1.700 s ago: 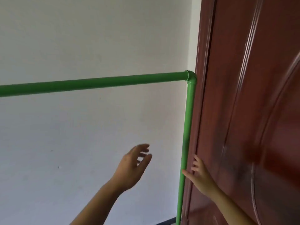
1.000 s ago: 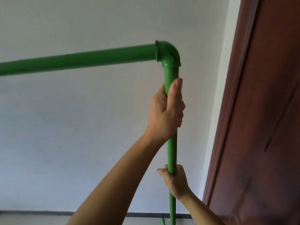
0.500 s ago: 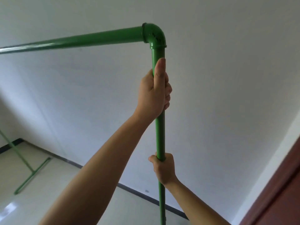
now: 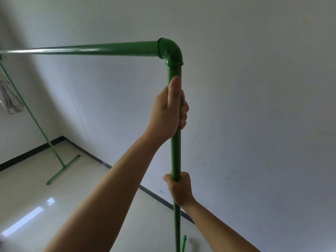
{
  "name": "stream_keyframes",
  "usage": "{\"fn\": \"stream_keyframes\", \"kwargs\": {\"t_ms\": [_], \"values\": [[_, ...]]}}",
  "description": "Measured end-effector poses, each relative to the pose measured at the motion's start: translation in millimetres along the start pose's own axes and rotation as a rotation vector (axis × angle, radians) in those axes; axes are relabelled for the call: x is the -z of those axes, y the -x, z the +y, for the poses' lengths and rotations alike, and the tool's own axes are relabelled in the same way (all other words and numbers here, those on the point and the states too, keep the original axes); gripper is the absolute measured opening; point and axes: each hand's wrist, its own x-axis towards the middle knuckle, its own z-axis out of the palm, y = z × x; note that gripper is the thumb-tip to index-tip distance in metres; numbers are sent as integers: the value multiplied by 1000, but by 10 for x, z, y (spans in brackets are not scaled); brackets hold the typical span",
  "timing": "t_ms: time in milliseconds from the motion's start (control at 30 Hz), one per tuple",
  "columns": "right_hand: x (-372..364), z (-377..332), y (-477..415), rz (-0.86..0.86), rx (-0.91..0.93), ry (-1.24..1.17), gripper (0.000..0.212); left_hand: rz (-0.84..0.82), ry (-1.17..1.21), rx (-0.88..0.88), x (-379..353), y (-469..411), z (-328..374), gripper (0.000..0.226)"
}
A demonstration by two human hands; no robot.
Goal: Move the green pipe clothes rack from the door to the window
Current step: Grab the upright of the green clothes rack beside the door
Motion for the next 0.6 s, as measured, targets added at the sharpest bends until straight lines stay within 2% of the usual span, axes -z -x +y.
{"fn": "stream_keyframes", "kwargs": {"t_ms": [200,467,600], "values": [[-201,201,-226,-20,-4,15,54,-21,24,-12,235,-123,-319,50],[-75,358,-478,-39,44,-21,55,25,87,0,92,-336,-494,47],[-27,442,-603,-103,43,-56,58,41,105,44,37,-416,-523,52]]}}
